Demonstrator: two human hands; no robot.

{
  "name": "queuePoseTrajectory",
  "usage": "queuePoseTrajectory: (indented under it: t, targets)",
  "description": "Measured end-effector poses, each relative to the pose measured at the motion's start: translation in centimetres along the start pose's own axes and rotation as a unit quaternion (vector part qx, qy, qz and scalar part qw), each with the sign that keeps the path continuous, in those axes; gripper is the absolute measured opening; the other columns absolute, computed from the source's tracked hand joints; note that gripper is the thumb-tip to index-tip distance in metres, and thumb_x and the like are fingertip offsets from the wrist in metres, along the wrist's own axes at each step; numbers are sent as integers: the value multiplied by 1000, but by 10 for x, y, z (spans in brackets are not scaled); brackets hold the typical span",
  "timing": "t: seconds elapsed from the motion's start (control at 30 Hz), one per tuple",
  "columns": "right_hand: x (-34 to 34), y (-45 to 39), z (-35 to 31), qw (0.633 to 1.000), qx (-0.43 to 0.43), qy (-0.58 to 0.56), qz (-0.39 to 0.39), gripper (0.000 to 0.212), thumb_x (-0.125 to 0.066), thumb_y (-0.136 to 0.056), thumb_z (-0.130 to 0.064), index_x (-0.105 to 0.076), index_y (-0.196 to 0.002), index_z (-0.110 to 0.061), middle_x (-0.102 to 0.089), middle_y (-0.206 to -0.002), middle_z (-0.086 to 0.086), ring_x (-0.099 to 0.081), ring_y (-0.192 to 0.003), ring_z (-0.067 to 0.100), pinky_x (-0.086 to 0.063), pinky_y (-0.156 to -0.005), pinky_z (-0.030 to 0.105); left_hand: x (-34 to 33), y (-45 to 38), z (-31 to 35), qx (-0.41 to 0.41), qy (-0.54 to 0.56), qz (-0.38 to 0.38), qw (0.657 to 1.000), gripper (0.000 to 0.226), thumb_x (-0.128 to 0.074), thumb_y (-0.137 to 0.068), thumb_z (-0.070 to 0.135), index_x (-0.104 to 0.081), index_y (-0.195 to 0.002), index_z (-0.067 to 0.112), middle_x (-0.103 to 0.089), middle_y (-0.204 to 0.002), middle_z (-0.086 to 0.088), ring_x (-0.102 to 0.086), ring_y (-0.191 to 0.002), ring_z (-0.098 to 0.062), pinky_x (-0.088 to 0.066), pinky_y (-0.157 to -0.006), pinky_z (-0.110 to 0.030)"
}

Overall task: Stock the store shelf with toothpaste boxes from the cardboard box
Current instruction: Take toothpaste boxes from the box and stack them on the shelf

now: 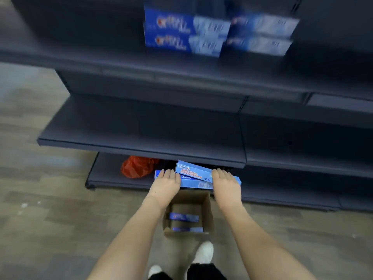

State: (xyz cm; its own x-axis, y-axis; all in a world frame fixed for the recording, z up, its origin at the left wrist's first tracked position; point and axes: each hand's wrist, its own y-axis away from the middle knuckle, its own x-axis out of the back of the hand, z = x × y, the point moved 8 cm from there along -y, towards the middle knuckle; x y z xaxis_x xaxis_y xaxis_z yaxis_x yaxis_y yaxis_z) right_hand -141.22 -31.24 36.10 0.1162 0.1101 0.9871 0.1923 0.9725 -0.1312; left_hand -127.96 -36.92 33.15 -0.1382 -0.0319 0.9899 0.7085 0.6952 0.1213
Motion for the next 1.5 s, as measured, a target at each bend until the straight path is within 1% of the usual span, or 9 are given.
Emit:
queuePoseTrajectory:
  t: [0.13, 0.27, 0.4, 0.67, 0.73, 0.83, 1.0, 1.23, 1.5]
  targets:
    - [84, -9, 22, 997, -19, 14, 75, 50, -83, -26, 5, -66, -73, -5, -59, -59, 5, -58, -51, 23, -51, -53, 25, 105, 13, -9, -10, -59, 5, 998, 69, -86, -54, 10, -59, -114, -13, -61, -115, -31, -61, -109, -35, -48, -97, -39]
    - [157, -23, 45, 989, -38, 29, 137, 51, -84, -26, 6, -65, -72, -4, -56, -56, 5, -55, -47, 22, -49, -50, 26, 172, 14, -25, -33, -95, 95, 990, 73, -91, -16, 7, -73, -86, -4, -72, -85, -20, -71, -78, -29, -59, -72, -36]
    - [219, -38, 64, 980, -37, 58, 187, 48, -84, -31, 4, -64, -74, -6, -59, -59, 5, -56, -50, 23, -48, -51, 26, 227, 13, -46, -17, -137, 167, 976, 79, -87, -5, 2, -73, -83, -4, -72, -83, -19, -71, -75, -30, -59, -68, -37]
    - [286, -62, 79, 967, -21, 97, 235, 48, -81, -26, 7, -59, -67, -7, -53, -52, 3, -48, -42, 20, -30, -45, 22, 300, 10, -70, 32, -141, 224, 964, 67, -88, -42, -4, -64, -105, -8, -66, -107, -23, -65, -99, -34, -51, -90, -41]
    - [286, -69, 80, 967, -14, 92, 236, 49, -82, -24, 6, -59, -66, -7, -52, -50, 3, -48, -41, 19, -30, -44, 21, 304, 4, -71, 41, -156, 201, 966, 68, -79, -65, 0, -49, -125, -7, -53, -130, -23, -52, -121, -32, -38, -106, -38]
    - [290, -85, 84, 973, -22, 88, 214, 48, -84, -34, 4, -61, -75, -6, -56, -56, 3, -51, -45, 20, -26, -48, 23, 308, -7, -80, 62, -154, 167, 972, 63, -57, -87, 1, -27, -142, 4, -30, -150, -13, -27, -139, -25, -15, -117, -34]
    - [275, -120, 93, 993, -2, 5, 119, 35, -49, -93, -15, -41, -127, -11, -58, -111, 7, -57, -90, 25, -37, -67, 31, 314, -24, -90, 97, -119, 166, 974, 63, -55, -87, -2, -28, -143, 9, -29, -151, -8, -24, -141, -21, -11, -117, -29]
    - [273, -178, 101, 994, 44, -75, 61, 47, -47, -97, -17, -35, -143, -14, -47, -138, 10, -49, -118, 30, -39, -97, 35, 308, -63, -108, 107, -34, 176, 978, 51, -51, -88, -5, -43, -136, 11, -48, -139, -6, -41, -129, -22, -23, -111, -29]
    - [248, -222, 99, 991, 73, -107, -22, 49, -43, -100, -21, -29, -146, -15, -40, -144, 11, -45, -125, 30, -40, -102, 36, 300, -80, -133, 101, 36, 151, 983, 46, -51, -93, 6, -44, -137, 16, -49, -139, -2, -45, -126, -20, -30, -107, -28]
